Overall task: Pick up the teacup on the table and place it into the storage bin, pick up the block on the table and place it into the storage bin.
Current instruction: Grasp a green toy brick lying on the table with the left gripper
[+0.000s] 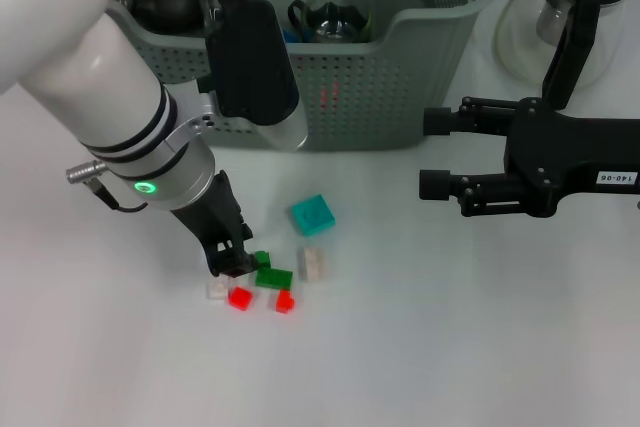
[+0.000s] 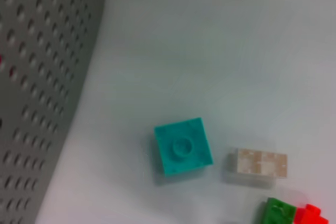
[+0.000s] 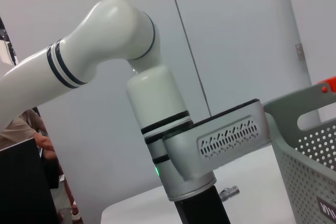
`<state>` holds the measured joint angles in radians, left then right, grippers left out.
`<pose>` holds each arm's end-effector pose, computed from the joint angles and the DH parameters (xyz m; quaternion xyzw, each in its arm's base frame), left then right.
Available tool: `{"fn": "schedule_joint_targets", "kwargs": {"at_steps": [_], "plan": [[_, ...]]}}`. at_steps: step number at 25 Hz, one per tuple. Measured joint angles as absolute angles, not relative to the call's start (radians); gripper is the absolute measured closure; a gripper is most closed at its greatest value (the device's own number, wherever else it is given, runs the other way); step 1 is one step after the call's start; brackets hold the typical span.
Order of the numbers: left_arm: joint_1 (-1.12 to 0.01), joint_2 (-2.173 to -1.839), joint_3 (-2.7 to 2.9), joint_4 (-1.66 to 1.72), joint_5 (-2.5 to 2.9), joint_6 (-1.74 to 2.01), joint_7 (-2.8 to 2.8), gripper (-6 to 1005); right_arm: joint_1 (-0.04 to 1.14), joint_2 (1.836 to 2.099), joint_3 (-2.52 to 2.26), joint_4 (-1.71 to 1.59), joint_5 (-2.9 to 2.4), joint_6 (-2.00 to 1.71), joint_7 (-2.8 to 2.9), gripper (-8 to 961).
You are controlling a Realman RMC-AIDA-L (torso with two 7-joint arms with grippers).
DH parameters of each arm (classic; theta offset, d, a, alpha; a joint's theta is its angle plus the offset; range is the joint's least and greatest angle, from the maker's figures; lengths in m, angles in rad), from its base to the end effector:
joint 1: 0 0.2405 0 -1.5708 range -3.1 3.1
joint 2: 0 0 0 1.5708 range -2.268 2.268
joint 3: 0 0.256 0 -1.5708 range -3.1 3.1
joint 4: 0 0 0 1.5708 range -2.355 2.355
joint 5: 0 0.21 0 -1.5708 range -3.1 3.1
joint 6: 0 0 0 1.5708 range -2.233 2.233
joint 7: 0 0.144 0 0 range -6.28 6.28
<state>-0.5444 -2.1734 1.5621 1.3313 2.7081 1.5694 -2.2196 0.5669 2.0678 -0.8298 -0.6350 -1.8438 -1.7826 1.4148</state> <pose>-0.1865 0.3160 -0.0534 -0.9523 -0.1300 0.2660 0.0744 0.2150 0.3118 -0.0041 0.9362 -0.1605 -0.3127 0.0086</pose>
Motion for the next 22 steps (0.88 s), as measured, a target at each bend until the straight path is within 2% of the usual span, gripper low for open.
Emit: {"fn": "schedule_joint_targets", "kwargs": {"at_steps": [22], "plan": [[-0.539, -2.174, 1.649, 1.326, 2.777, 1.517, -2.274, 676, 0.567, 2.065, -0.830, -0.635, -1.844, -1.783, 1.422, 102]]}}
